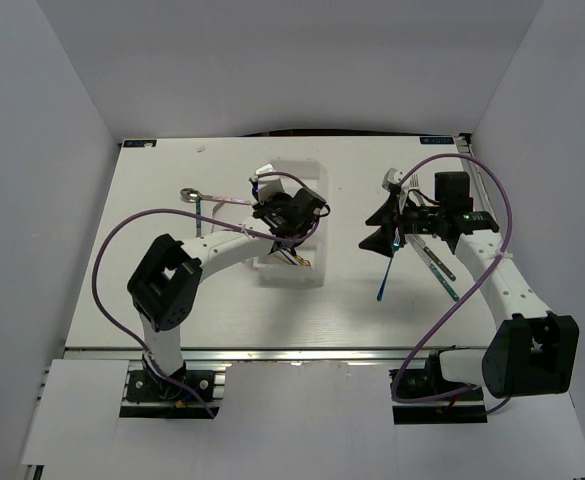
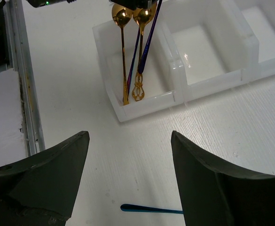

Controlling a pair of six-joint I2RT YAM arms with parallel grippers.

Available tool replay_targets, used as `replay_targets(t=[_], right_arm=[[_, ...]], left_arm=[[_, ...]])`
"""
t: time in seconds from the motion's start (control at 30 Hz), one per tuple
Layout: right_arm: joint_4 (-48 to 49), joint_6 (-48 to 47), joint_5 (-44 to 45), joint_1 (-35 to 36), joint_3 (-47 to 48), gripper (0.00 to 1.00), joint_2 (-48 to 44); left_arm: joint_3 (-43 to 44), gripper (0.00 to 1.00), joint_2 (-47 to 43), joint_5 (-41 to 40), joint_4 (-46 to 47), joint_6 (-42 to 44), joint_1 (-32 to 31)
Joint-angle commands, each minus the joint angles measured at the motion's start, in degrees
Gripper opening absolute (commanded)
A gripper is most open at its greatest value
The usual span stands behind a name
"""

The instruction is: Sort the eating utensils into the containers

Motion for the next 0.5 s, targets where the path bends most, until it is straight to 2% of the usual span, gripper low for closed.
replay_targets(t=[0.0, 0.47], right_arm=[[1.28, -0.49, -1.22, -0.48, 0.08, 0.77, 0.44], [1.19, -0.67, -1.22, -0.57, 0.08, 0.77, 1.23]], left_arm=[[2.08, 0.00, -0.31, -4.84, 0.80, -2.21, -0.67], [-1.26, 0.02, -0.40, -4.22, 0.71, -5.99, -3.84]])
